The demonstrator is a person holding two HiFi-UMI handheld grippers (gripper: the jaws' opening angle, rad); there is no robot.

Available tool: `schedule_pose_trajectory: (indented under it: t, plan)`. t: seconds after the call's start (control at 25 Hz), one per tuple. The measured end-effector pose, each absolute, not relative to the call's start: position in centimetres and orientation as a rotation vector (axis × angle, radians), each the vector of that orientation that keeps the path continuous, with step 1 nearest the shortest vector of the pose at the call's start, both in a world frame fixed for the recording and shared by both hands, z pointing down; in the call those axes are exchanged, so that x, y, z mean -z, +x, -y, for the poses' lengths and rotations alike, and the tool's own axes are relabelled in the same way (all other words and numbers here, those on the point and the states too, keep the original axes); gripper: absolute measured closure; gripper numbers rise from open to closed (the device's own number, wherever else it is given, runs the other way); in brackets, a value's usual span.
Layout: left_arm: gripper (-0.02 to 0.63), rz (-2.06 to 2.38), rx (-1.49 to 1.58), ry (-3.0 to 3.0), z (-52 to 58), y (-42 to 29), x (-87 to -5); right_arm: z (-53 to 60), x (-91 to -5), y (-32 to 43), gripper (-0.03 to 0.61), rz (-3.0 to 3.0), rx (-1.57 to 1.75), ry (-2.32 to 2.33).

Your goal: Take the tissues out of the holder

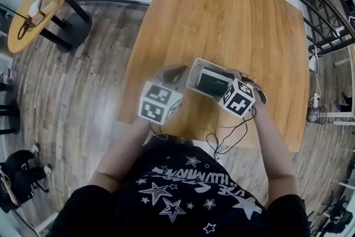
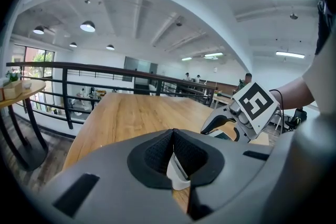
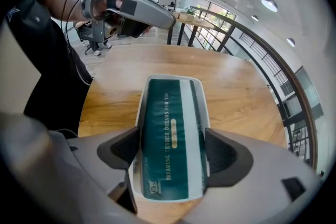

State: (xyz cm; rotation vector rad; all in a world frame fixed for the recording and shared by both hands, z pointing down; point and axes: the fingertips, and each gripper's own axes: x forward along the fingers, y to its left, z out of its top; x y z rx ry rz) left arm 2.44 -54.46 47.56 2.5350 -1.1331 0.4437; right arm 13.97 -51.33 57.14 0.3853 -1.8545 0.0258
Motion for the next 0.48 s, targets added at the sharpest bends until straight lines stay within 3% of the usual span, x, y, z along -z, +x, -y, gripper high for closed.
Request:
schedule_pose_trajectory:
  t: [0.48]
  plan:
    - [0.603,1.124,-0.448,2.519,55.9,2.3,-48.9,52.0,-59.1,14.4,0.219,1.782,-0.068,0.286]
